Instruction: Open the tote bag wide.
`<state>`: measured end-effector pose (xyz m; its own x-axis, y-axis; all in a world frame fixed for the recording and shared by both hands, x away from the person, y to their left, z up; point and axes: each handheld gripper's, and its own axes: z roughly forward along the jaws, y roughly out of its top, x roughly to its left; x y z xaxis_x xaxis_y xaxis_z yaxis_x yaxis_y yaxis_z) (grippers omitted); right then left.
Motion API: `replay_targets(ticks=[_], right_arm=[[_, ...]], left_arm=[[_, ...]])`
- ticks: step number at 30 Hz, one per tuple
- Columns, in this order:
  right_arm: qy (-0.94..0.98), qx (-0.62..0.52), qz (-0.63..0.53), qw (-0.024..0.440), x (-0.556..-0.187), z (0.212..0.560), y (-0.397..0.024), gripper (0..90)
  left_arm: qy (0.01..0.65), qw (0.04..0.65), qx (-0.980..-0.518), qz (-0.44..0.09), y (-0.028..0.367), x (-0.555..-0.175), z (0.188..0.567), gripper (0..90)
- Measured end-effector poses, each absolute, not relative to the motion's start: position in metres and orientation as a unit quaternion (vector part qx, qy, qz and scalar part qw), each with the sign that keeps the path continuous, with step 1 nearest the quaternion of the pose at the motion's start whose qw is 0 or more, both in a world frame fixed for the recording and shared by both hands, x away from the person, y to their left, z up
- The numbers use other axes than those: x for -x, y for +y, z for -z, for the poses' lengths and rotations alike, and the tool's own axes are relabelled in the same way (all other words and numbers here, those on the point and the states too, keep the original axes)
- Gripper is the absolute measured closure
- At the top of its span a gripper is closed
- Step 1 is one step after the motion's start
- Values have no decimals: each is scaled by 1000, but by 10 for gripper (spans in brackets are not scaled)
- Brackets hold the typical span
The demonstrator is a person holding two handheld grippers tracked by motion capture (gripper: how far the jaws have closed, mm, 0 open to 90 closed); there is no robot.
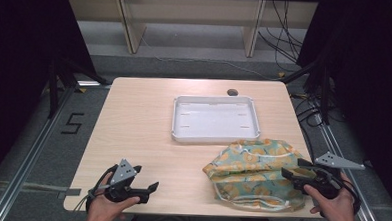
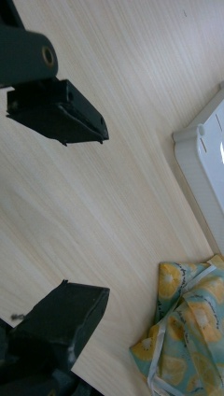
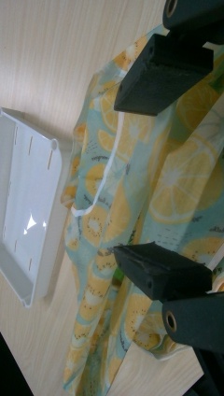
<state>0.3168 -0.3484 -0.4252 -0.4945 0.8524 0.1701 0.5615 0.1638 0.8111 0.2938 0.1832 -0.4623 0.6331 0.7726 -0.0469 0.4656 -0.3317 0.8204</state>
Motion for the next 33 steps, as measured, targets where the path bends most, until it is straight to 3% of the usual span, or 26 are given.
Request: replay_targets(ticks=[21, 33], right_arm=[[748, -465, -440, 173, -318, 426, -349, 257], [747, -467, -444, 163, -317, 424, -346, 246]], left_arm=[[369, 435, -803, -170, 170, -294, 462, 195], [311, 435, -830, -155, 129, -301, 465, 219]])
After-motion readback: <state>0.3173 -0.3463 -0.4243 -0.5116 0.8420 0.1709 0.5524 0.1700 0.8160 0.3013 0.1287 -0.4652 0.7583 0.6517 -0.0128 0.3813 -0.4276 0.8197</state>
